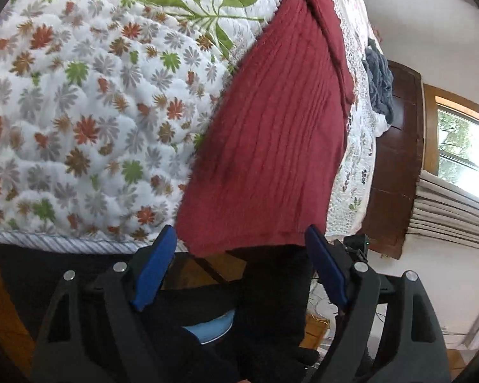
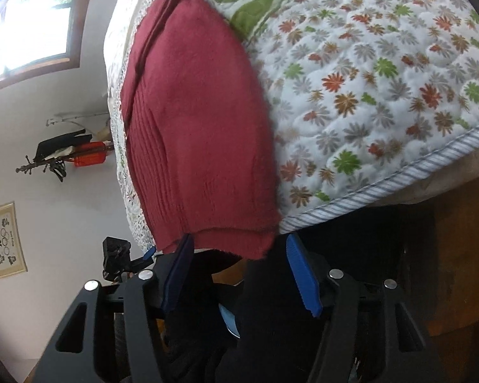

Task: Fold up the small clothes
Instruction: 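Grasp the sweater hem with both grippers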

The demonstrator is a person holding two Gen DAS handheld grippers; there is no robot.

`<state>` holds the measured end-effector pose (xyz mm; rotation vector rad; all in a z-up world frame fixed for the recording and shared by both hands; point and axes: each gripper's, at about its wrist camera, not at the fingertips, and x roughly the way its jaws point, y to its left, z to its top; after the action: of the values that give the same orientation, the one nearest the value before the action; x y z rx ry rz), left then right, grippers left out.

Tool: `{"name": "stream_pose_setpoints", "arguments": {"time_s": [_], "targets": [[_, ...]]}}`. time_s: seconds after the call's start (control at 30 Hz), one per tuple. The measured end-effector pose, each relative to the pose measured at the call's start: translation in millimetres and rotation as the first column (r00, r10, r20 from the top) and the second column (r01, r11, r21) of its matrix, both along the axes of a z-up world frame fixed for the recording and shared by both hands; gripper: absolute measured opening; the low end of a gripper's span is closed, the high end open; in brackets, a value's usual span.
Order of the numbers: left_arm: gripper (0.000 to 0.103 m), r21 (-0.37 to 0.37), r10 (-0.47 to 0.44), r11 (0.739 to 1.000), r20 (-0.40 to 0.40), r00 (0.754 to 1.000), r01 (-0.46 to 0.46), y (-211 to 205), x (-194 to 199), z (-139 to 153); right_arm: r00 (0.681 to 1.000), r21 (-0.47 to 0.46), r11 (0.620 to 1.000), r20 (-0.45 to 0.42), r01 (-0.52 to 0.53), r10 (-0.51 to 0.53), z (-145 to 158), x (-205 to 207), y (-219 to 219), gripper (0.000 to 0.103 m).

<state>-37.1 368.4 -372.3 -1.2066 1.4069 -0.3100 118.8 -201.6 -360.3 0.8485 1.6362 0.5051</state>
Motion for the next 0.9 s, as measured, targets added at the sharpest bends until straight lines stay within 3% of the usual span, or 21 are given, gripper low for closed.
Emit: {"name": "stream_pose_setpoints", "arguments": {"time_s": [0.3,0.4,0.57,0.63,0.7,0.8,0.9], "targets": [[0.080,0.070,-0.113,0.991,-0.042,0.993,0.116,-42,27,-10,1.000,-0.042,0.999,-0.021,0.017,-0.018,-8,3,7,0.055],[0.065,0.078,-0.110,0.990,-0.063,0.992,0.114,-47,33,-16,0.999,-0.052,0.999,-0.030,0.010,-0.012,-11,6,9,0.050],[0.023,0.036,-0.101,0.994,-0.072,0.992,0.104,-48,27,-23,0.999,-0.063,0.998,-0.043,-0.014,0.011,-16,16,10,0.045],[0.020,0.028,-0.103,0.994,-0.067,0.992,0.105,-50,24,-24,0.999,-0.061,0.998,-0.044,-0.017,0.014,-16,17,11,0.039],[0.010,0.014,-0.088,0.996,-0.051,0.995,0.089,-49,23,-23,0.999,-0.061,0.998,-0.042,-0.017,0.014,-16,17,11,0.024],[0.006,0.000,-0.047,0.999,-0.024,0.999,0.047,-44,20,-18,0.999,-0.051,0.998,-0.030,-0.021,0.020,-12,14,13,0.007],[0.005,-0.010,-0.007,1.000,0.008,1.000,0.007,-42,18,-9,1.000,-0.046,0.999,-0.001,-0.010,0.010,-5,12,14,0.006]]}}
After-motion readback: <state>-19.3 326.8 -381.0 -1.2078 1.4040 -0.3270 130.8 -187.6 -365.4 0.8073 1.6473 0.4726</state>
